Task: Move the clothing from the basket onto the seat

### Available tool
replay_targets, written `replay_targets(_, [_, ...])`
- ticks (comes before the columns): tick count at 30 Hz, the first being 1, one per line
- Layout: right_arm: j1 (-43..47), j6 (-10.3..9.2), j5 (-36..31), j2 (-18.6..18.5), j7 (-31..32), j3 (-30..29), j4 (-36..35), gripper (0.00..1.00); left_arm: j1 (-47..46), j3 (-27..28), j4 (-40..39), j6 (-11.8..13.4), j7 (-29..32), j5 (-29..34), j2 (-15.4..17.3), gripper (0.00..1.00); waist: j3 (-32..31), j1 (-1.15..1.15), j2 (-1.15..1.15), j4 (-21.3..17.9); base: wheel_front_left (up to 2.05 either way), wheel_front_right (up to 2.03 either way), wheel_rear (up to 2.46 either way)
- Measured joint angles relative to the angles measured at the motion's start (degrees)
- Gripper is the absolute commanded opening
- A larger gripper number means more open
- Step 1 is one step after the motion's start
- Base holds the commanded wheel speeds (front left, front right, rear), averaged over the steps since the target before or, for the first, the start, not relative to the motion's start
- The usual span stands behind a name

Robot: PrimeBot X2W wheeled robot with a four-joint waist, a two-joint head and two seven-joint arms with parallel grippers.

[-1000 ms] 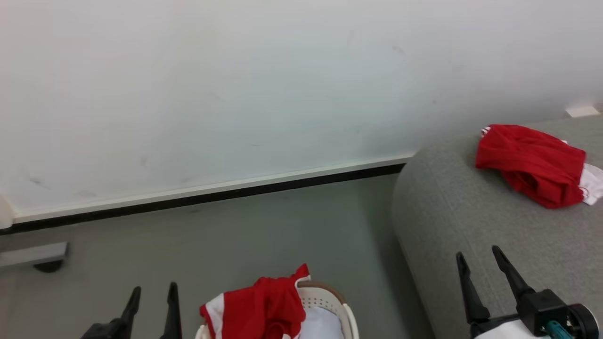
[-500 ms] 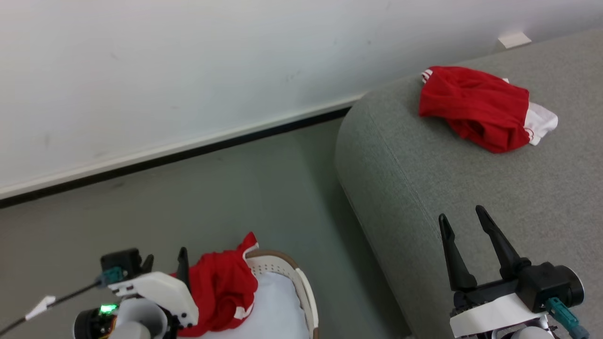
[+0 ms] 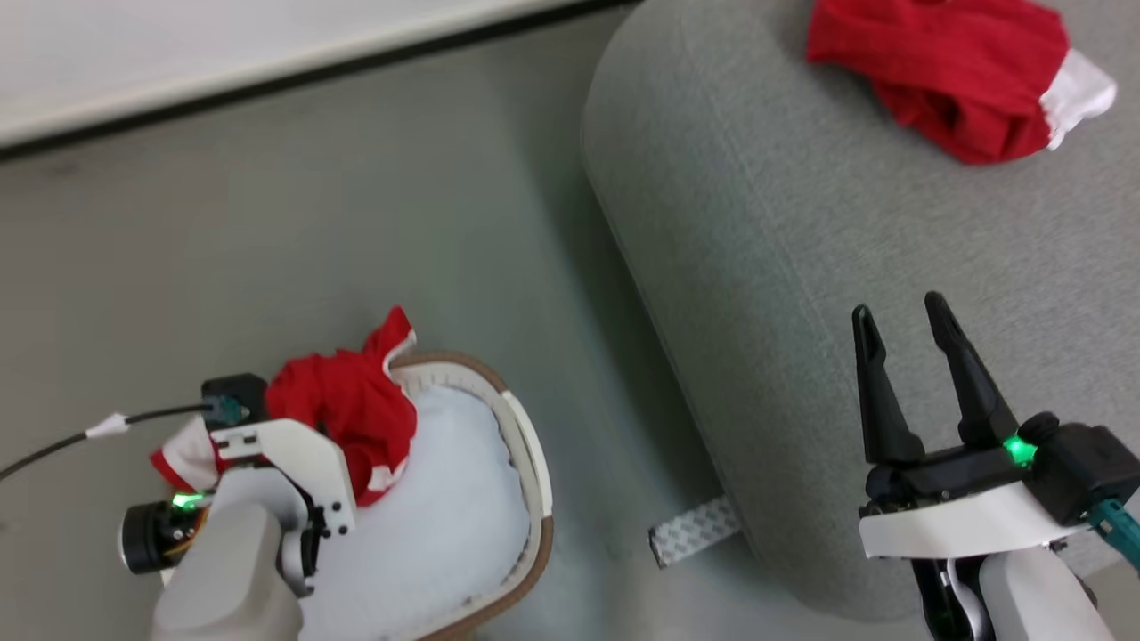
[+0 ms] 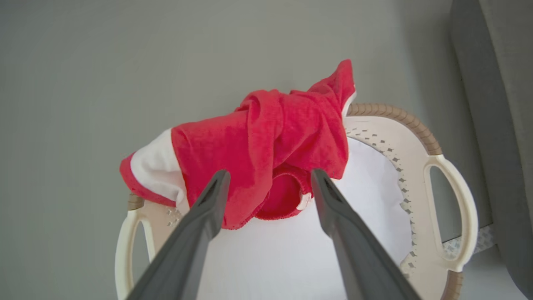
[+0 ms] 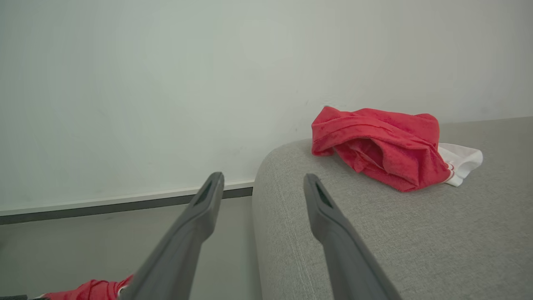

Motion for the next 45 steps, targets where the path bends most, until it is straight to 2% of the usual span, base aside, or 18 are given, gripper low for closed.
replay_targets(5, [-2.0, 0.01, 1.0, 0.0, 0.0, -0.2, -1.1, 1.0, -4.3, -0.5, 5.9, 1.7, -2.2, 1.0, 0.2, 1.0, 5.5, 0.0, 0.0, -0.2, 0.0, 0.0, 0.0])
replay_targets(10, [-3.1, 0.01, 1.6, 0.0, 0.0, -0.9, -1.3, 1.0, -7.4, -0.8, 9.9, 2.1, -5.7, 1.4, 1.1, 1.0, 9.3, 0.0, 0.0, -0.4, 0.0, 0.0, 0.0])
replay_targets(29, [-2.7, 0.01, 4.0, 0.0, 0.0, -1.8, -1.5, 1.0, -15.9, -4.3, 17.9, 2.7, -11.6, 3.4, 3.0, 1.0, 14.4, -0.01, 0.0, -2.3, 0.0, 0.0, 0.0])
replay_targets(30, [-2.6, 0.01, 4.0, 0.0, 0.0, -1.9, -1.5, 1.0, -16.1, -4.1, 18.1, 2.2, -12.1, 3.3, 3.0, 0.7, 14.5, -0.01, 0.0, -2.3, 0.0, 0.0, 0.0])
replay_targets(31, [-2.5, 0.01, 4.0, 0.0, 0.0, -2.1, -1.5, 1.0, -16.2, -4.1, 18.1, 2.0, -13.1, 3.1, 3.0, 0.25, 14.6, -0.01, 0.0, -2.3, 0.0, 0.0, 0.0])
replay_targets(32, [-2.4, 0.01, 4.0, 0.0, 0.0, -2.3, -1.5, 1.0, -16.4, -4.3, 18.1, 1.9, -13.8, 3.1, 3.0, 0.0, 14.6, -0.01, 0.0, -2.2, 0.0, 0.0, 0.0])
replay_targets(40, [-2.5, 0.01, 3.9, 0.0, 0.0, -2.8, -1.0, 1.0, -17.1, -4.0, 20.0, -1.0, -14.5, 1.5, 2.7, 0.0, 14.2, -0.02, 0.0, -1.9, 0.0, 0.0, 0.0])
replay_targets(45, [-2.6, 0.01, 3.0, 0.0, 0.0, -3.5, 0.2, 1.0, -15.6, -4.2, 20.3, -4.0, -16.6, 0.6, 0.5, 0.0, 11.4, -0.02, 0.0, 0.0, 0.0, 0.0, 0.0])
